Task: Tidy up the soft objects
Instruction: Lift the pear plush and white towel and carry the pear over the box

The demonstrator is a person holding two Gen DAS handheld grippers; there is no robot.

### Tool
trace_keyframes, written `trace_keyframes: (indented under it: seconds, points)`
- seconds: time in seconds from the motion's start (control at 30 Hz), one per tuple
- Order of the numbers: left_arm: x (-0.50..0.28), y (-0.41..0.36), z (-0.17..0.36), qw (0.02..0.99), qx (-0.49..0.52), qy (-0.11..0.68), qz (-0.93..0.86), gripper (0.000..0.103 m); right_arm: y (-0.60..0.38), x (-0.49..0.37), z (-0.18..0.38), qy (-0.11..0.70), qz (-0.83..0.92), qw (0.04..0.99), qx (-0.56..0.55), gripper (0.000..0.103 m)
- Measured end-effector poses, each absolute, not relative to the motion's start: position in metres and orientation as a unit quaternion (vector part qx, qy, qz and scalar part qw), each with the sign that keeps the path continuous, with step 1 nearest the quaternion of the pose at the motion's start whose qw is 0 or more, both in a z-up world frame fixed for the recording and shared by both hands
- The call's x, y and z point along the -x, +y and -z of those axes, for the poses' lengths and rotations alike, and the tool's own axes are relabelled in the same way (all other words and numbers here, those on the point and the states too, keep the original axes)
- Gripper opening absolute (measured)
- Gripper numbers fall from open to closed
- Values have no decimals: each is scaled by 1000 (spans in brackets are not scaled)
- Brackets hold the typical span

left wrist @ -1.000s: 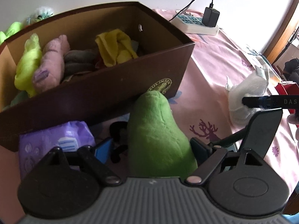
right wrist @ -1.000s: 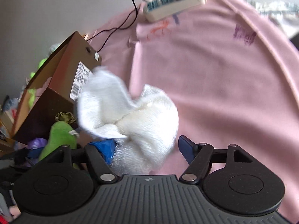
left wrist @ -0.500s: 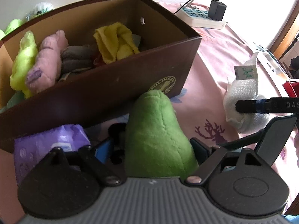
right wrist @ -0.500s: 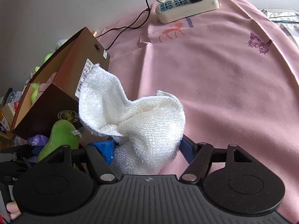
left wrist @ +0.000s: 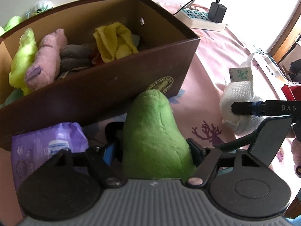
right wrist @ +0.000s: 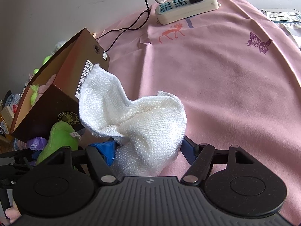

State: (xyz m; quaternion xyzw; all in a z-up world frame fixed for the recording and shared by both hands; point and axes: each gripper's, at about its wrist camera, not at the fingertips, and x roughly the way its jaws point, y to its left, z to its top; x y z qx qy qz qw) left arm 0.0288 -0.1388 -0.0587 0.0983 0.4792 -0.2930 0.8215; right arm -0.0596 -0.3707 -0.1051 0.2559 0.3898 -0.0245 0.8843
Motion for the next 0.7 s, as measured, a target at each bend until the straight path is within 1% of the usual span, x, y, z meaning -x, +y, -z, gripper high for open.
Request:
trace_keyframes:
  seconds: [0.13,0.27,0.43,0.7]
  points:
    - [-28,-139,58,823,-101,480,287,76,-370,60,105,388,26,886,-253,56]
    - [-26,-140,57,826,-112,478,277,75,-370,62,106,382,21,887,-259,53]
    - [-24,-138,55,830,-115,479,261,71,-374,64,107,377,19,882,-281,49]
    - [-12,-132,41,844,-119,457,254,70,-376,70,109,369,18,874,-315,46]
